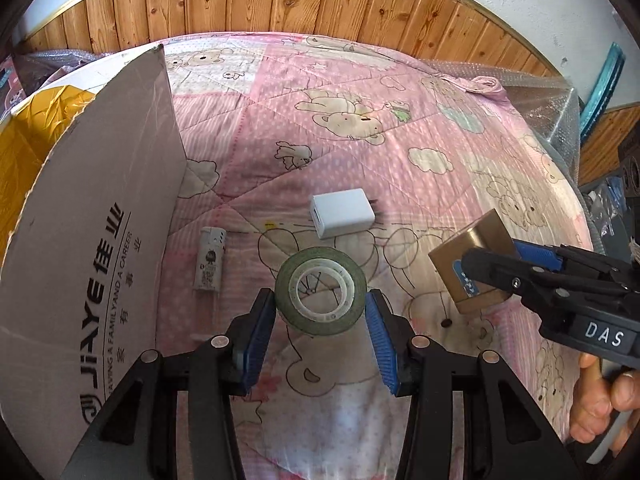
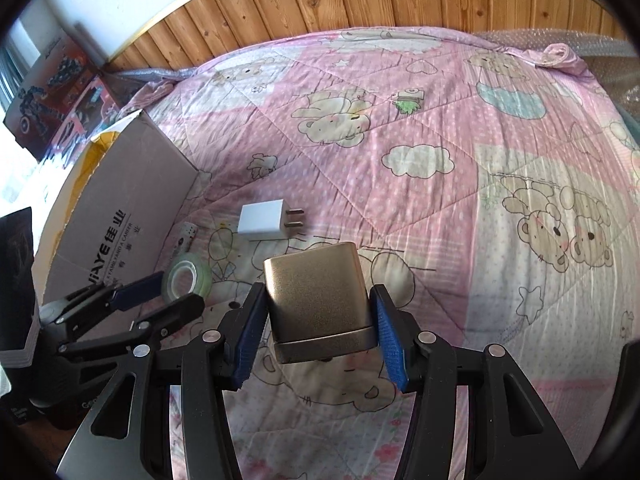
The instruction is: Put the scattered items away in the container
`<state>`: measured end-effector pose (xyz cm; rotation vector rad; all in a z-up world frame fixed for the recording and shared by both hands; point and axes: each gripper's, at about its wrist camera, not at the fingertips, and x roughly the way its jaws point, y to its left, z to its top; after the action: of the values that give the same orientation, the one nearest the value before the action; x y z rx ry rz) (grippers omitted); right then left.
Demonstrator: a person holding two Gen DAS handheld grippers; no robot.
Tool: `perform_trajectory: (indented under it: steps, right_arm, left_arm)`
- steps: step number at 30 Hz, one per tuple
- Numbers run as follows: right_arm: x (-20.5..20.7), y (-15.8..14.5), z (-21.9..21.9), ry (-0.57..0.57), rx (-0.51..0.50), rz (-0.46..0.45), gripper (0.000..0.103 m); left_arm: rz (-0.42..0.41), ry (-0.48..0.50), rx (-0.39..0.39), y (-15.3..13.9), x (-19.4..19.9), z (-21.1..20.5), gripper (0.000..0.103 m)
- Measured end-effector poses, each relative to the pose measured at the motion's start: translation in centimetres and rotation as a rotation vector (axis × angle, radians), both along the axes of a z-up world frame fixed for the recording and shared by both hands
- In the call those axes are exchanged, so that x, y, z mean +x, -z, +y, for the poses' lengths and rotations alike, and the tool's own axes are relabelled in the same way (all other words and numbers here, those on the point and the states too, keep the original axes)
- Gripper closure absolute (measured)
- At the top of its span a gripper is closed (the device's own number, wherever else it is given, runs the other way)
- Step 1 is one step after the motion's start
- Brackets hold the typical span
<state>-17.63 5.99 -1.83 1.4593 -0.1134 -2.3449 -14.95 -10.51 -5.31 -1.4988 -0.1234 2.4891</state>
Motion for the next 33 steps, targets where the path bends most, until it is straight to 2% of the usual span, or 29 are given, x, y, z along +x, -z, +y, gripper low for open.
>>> perform_trajectory:
  steps: [15,33]
  right_arm:
    - [5.8,-0.5,-0.9,0.087,-0.027,-0.005,0.048]
    - [12.8,-0.6,-2.0,0.185,-0.096,-0.033,0.048]
  left_arm:
    - [0.027,0.083,0.019,-3.2,6.1,-0.8,0.056]
    - [0.062,0.146,0.083,-5.7,9.9,-1.5,0.055]
